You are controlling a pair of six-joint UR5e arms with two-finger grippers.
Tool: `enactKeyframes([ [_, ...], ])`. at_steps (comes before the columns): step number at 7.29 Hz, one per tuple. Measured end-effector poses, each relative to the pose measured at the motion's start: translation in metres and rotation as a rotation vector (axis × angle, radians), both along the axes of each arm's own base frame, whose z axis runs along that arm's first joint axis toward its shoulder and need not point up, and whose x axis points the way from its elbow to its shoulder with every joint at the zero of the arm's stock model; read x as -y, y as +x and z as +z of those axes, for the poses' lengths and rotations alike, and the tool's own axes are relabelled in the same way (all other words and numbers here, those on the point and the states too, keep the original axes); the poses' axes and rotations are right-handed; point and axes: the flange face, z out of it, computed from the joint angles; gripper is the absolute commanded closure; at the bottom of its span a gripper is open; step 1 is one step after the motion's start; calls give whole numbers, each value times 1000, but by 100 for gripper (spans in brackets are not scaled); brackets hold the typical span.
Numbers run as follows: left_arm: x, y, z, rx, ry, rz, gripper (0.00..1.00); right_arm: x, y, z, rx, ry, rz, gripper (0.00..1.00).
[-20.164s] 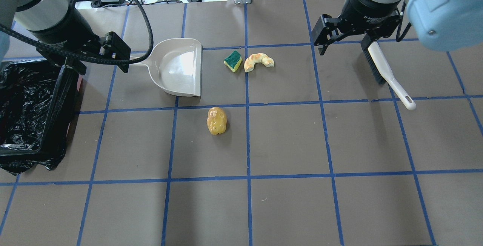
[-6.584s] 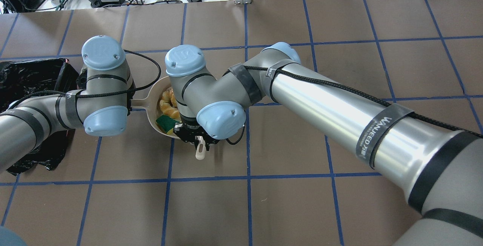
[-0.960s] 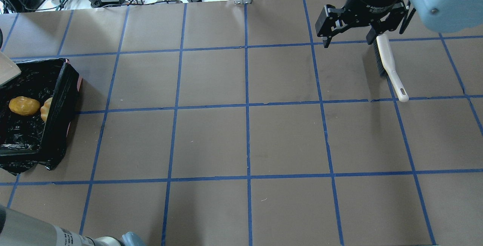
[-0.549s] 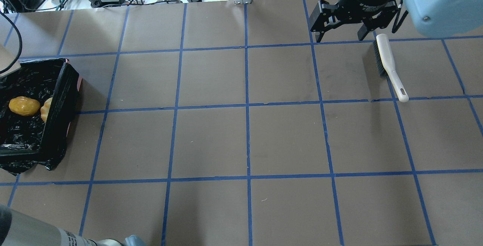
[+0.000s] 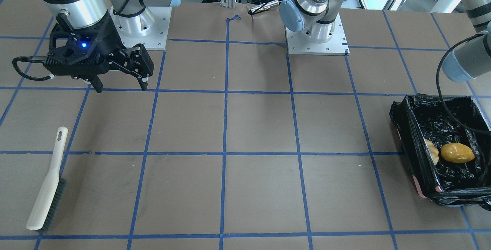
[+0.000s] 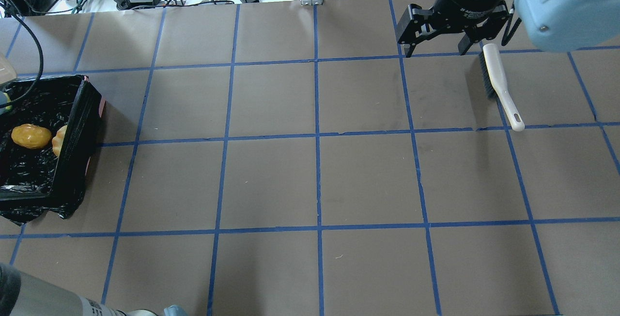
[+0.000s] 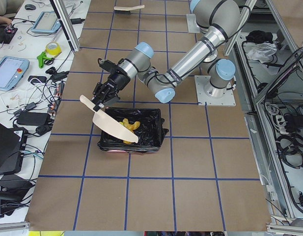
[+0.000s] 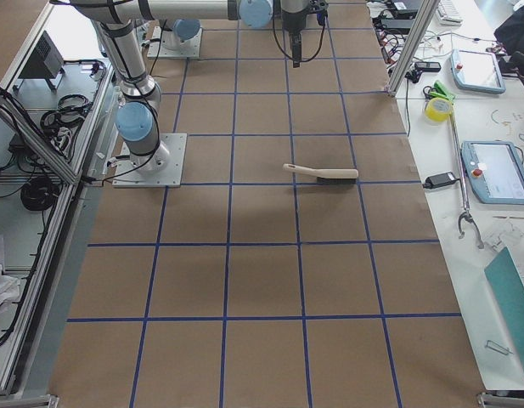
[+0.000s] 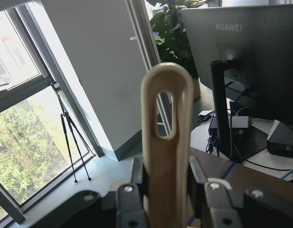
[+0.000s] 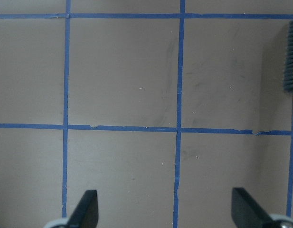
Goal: Sweep and dump trash into bin
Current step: 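Hold the dustpan tipped over the bin with the left gripper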
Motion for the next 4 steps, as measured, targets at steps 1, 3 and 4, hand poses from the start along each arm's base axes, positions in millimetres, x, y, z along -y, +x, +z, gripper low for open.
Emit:
enactKeyframes([
  [1,-1,-6,0,35,-8,-13,100,0,0,-1,0,1,0,0],
  [3,-1,-10,3,46,-3,-24,100,0,0,-1,-1,3,1,0],
  [4,2,-12,6,1,23,-22,100,0,-1,-1,-2,2,3,0],
])
